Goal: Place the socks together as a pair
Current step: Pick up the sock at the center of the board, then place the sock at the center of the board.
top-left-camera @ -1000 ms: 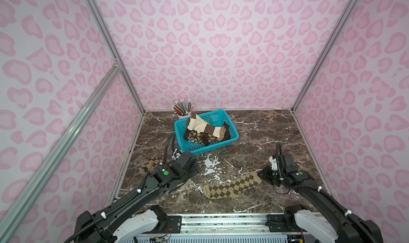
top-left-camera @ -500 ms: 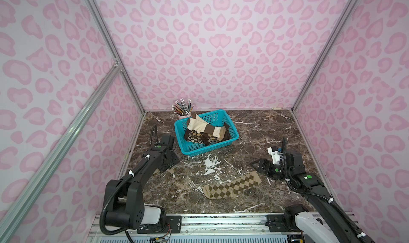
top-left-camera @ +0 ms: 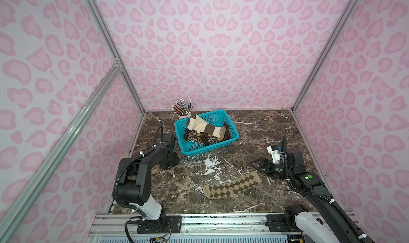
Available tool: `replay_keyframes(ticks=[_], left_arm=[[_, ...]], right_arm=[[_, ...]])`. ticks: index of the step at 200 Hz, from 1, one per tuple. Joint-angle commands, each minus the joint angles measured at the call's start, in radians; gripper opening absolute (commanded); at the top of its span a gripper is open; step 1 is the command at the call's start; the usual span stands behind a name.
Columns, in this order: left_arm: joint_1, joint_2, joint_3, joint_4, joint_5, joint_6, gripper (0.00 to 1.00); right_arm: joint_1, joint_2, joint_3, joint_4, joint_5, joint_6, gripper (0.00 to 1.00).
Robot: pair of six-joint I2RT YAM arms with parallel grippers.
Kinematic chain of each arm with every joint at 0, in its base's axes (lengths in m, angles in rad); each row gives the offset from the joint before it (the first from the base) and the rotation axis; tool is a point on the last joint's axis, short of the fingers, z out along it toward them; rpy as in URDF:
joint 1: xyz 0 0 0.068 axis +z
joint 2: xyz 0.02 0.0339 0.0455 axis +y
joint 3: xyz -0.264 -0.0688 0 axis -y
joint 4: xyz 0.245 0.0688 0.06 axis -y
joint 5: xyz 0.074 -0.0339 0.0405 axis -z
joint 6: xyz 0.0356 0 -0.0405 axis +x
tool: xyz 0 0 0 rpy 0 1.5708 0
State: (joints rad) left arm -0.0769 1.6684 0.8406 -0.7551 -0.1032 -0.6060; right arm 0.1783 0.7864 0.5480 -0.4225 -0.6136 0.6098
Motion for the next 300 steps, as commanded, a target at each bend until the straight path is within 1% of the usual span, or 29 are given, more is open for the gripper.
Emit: replay_keyframes(ticks=[1, 27, 67, 89, 109, 124, 140, 162, 181, 202, 220, 238, 264, 289, 300], left_arm=[[0.005, 0.004, -0.022, 0.049, 0.053, 0.025, 0.04], [0.006, -0.118, 0.009, 0.015, 0.080, 0.028, 0.04], [0.007, -0.337, 0.133, -0.086, 0.137, -0.003, 0.04], [0.007, -0.458, 0.180, -0.095, 0.213, -0.053, 0.04], [-0.006, -0.573, 0.161, -0.022, 0.310, -0.138, 0.03], [-0.050, -0.648, 0.118, 0.051, 0.346, -0.237, 0.03], [-0.137, -0.719, 0.060, 0.158, 0.347, -0.355, 0.03], [-0.287, -0.773, 0.041, 0.252, 0.279, -0.493, 0.03], [-0.394, -0.785, 0.066, 0.286, 0.209, -0.562, 0.03], [-0.489, -0.772, 0.076, 0.353, 0.176, -0.630, 0.03], [-0.586, -0.730, 0.092, 0.421, 0.125, -0.679, 0.03], [-0.675, -0.660, 0.120, 0.504, 0.085, -0.711, 0.03], [-0.803, -0.535, 0.156, 0.654, 0.040, -0.763, 0.03], [-0.879, -0.446, 0.130, 0.839, 0.018, -0.841, 0.03], [-0.901, -0.417, 0.114, 0.892, 0.006, -0.865, 0.03]], right_arm=[[0.000, 0.004, 0.006, 0.013, 0.013, 0.002, 0.97], [0.000, 0.012, 0.013, 0.016, 0.027, 0.001, 0.97], [-0.001, 0.025, 0.011, 0.036, 0.026, 0.008, 0.97], [0.000, 0.035, 0.010, 0.052, 0.021, 0.011, 0.97], [0.000, 0.053, 0.019, 0.068, 0.011, 0.014, 0.97], [0.000, 0.073, 0.031, 0.075, 0.005, 0.014, 0.97], [0.000, 0.097, 0.046, 0.083, -0.008, 0.009, 0.97], [0.002, 0.135, 0.075, 0.082, -0.026, -0.007, 0.97], [0.003, 0.157, 0.098, 0.072, -0.025, -0.026, 0.97], [0.003, 0.173, 0.110, 0.072, -0.020, -0.034, 0.97], [0.002, 0.188, 0.116, 0.072, -0.020, -0.035, 0.97], [-0.004, 0.194, 0.142, 0.030, 0.029, -0.043, 0.97], [-0.076, 0.179, 0.159, -0.011, 0.047, -0.047, 0.97], [-0.166, 0.145, 0.171, -0.042, 0.038, -0.063, 0.97], [-0.172, 0.139, 0.181, -0.056, 0.049, -0.072, 0.97]])
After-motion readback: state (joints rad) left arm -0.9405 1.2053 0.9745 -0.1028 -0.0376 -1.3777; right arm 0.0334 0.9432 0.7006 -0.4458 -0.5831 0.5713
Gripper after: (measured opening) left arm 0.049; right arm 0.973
